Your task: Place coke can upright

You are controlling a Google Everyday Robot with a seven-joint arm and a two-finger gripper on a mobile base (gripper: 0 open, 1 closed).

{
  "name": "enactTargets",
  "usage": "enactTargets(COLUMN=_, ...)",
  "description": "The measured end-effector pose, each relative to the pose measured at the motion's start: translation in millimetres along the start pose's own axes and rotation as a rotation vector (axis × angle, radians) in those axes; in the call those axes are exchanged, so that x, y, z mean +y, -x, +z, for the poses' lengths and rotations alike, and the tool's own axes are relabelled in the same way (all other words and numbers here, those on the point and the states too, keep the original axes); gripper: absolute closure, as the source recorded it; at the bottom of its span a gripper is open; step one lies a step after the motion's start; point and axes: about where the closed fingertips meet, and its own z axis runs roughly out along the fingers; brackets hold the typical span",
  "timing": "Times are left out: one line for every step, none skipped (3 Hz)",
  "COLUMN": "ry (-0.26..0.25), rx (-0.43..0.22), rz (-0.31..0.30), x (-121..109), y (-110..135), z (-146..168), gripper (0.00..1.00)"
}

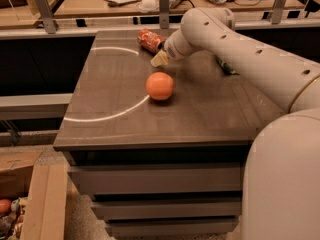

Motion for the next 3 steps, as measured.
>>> enactTargets(ry=0.000, rx=0.000, rz=0.000, x=-0.4, y=1.2, z=-1.1, gripper=0.00)
enactTargets(ry=0.000, rx=0.000, rz=0.000, x=-0.4, y=1.2, z=-1.1, gripper=0.00)
enactTargets(ry=0.000, rx=0.000, rz=0.000, x=-0.4, y=1.4, z=-1.2, gripper=0.00)
